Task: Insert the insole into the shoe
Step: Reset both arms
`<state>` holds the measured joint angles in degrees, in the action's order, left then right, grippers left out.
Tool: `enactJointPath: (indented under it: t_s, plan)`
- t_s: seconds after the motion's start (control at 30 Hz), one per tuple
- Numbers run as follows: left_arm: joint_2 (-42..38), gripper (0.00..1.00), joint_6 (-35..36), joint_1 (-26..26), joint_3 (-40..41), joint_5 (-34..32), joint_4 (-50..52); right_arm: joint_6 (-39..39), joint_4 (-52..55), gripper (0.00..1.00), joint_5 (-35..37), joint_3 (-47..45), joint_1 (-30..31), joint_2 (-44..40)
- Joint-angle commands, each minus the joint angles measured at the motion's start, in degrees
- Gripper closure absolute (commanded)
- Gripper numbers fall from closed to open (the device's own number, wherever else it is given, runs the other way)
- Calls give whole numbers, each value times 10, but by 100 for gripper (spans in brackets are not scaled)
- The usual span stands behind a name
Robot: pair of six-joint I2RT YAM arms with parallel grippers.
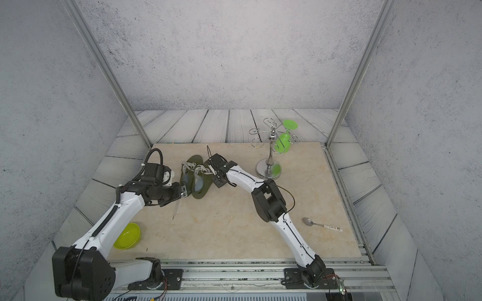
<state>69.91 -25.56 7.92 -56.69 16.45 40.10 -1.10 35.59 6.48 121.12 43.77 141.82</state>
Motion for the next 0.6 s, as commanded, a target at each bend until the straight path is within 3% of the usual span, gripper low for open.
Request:
enactJointPath:
  t_s: [0.0, 0.03, 0.07, 0.2, 0.27, 0.33, 0.4, 0.57]
  plan:
    - [-66, 4, 30, -4, 37, -22, -78, -26, -65, 56, 28, -106, 8, -187]
    - [-94, 4, 33, -4, 63, -26, -125, -31, -76, 20, 30, -144, 11, -228]
    - [-123, 4, 38, -4, 90, -38, -170, -31, -83, 1, 37, -178, 14, -266]
    - [-223, 4, 116, -4, 229, -78, -365, 6, -134, 1, 85, -344, 10, -438]
    - [-257, 4, 129, -4, 291, -124, -457, 18, -207, 1, 117, -477, 6, -546]
    - [-274, 4, 177, -4, 333, -129, -522, 25, -275, 1, 170, -599, -1, -651]
    - [-274, 4, 221, -4, 358, -144, -561, 43, -299, 1, 234, -690, -19, -742]
    - [-177, 4, 261, -4, 371, -211, -605, 36, -357, 1, 260, -871, -131, -902]
